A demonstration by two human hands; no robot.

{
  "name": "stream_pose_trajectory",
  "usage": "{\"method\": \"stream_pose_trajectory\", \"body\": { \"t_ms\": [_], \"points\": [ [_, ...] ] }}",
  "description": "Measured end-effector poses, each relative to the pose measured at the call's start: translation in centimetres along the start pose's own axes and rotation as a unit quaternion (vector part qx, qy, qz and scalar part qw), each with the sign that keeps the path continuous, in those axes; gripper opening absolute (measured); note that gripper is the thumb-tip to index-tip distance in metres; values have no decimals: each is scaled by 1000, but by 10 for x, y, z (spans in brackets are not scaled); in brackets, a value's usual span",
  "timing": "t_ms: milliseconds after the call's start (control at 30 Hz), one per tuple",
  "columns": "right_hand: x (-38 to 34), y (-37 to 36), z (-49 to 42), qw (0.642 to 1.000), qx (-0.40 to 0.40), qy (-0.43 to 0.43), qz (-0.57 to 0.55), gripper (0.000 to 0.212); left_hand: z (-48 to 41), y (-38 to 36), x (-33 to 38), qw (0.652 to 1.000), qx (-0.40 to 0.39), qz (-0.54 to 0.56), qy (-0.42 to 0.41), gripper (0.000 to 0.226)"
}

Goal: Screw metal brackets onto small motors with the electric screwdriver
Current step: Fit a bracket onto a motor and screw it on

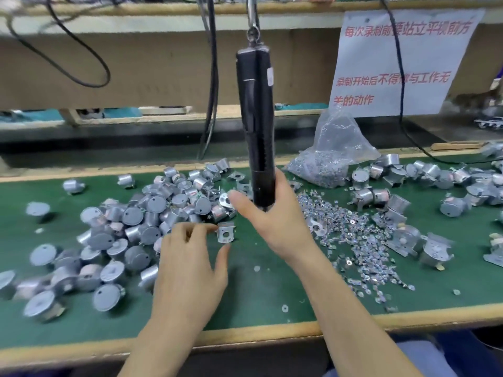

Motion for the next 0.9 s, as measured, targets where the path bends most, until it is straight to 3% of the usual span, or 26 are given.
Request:
{"method": "stream_pose_trajectory", "body": {
  "t_ms": [100, 233, 433, 567, 667, 767, 900],
  "points": [
    [-7, -5, -2, 998, 57, 4, -19, 32, 1, 22, -20, 994, 23, -102, 43, 43],
    [-16, -10, -1, 997, 63, 29, -17, 25, 3, 31, -49, 976, -67, -183, 95, 43],
    [-20, -13, -2, 998, 28, 35, -49, 19, 1, 34, -61, 971, -128, -180, 89, 32],
    [-23, -6, -5, 998, 1, 37, -58, 38, -1, 31, -58, 977, -135, -127, 105, 42],
    [-30, 2, -9, 996, -14, 44, -78, 46, -3, 24, -32, 993, -105, -21, 43, 42],
    [-39, 18, -11, 994, -5, 66, -90, 35, -3, 7, -2, 988, -119, 95, -9, 38],
    [-40, 41, -14, 996, -8, 69, -60, 20, -5, -16, 13, 988, -114, 87, -61, 41]
  ]
}}
Point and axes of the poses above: each hand's wrist, its own z-axis away from the middle knuckle, its own y-axis out of the back of the hand, x = y × z, the point moved 8 cm from there along -z, towards the middle knuckle, and after that the axes turned 13 degrees about z, right-handed, at the moved point
